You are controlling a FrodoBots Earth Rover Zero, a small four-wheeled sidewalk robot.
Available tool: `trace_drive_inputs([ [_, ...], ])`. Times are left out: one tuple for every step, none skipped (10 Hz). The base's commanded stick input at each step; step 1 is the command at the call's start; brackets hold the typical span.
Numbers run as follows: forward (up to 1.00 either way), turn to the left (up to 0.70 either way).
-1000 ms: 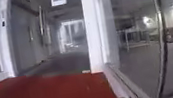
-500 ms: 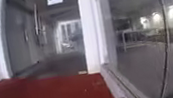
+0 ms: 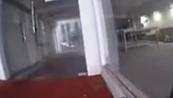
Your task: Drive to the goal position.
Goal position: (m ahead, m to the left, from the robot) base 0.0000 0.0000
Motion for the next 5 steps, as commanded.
trace_drive_inputs([
  [0.23,0.00],
  [0.23,0.00],
  [0.23,0.00],
  [0.23,0.00],
  [0.23,0.00],
])
